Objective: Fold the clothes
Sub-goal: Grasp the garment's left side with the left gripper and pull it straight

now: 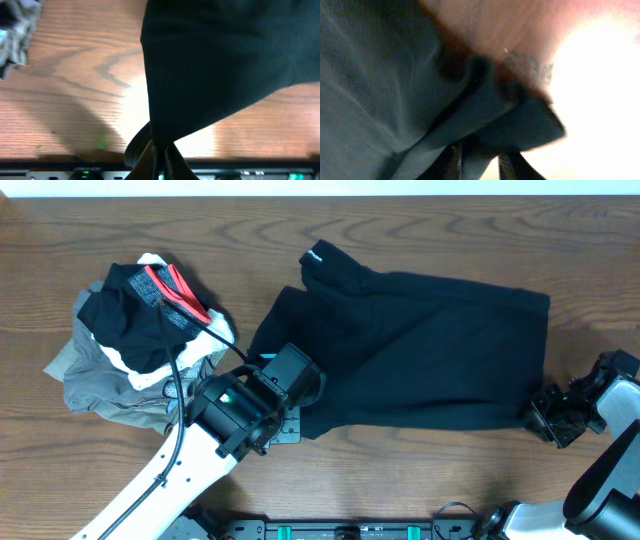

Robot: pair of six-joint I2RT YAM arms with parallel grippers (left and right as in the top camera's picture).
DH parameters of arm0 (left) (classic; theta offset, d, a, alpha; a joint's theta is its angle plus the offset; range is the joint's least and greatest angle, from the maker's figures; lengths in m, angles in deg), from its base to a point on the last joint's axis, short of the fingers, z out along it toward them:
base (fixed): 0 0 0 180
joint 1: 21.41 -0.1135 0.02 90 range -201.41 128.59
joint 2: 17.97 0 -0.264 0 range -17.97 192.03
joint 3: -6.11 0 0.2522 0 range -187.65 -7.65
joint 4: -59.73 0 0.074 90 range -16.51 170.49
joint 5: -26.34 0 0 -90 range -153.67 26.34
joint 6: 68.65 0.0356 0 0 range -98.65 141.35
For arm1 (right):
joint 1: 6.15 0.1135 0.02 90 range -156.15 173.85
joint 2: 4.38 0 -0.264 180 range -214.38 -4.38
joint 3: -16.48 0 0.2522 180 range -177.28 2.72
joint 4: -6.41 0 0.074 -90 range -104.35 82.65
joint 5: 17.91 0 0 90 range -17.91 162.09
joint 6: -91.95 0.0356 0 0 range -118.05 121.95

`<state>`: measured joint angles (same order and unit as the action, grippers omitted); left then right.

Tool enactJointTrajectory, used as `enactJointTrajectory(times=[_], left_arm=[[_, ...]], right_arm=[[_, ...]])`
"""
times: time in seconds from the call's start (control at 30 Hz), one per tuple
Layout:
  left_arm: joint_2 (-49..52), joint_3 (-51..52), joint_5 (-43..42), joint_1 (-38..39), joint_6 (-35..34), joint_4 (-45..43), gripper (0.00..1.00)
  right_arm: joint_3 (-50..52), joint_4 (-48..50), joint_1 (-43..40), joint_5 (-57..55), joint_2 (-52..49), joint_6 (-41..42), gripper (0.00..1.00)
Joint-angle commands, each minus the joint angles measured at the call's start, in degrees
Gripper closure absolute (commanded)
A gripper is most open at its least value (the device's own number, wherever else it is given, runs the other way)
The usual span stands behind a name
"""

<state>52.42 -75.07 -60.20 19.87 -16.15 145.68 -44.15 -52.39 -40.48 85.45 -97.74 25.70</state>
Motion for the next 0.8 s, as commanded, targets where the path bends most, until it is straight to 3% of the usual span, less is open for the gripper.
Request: enactJointTrajectory(times=[0.0,0.1,0.27,0.37,0.5,0.77], left_arm=[[-0.3,0.2,3.7,-0.5,-0.7,0.3,0.94],[-0.1,0.2,3.7,-0.5,-0.7,0.2,0.94],[0.0,0.2,3.7,-0.5,-0.7,0.2,0.94],[0.0,0.2,3.7,-0.5,-0.7,-0.3,0.94],[0.0,0.2,3.7,-0.5,-0.5,-0.8,0.94],[-0.9,-2.1,3.7,-0.5,1.6,0.2,0.94]], right_arm=[[-0.9,-0.6,-0.3,-0.5,-0.6,-1.2,0.62],[-0.9,-1.7,-0.3,-1.6,-0.6,-1.1,0.52],[-0.8,-2.3,-0.4,-4.0,-0.6,-1.1,0.51],[-0.7,-1.0,-0.4,-3.9,-0.6,-0.7,0.65],[-0.9,-0.8,-0.5,-1.1,-0.5,-0.3,0.99],[-11.3,-15.4,-2.2,1.1,8.4,-3.3,0.99]])
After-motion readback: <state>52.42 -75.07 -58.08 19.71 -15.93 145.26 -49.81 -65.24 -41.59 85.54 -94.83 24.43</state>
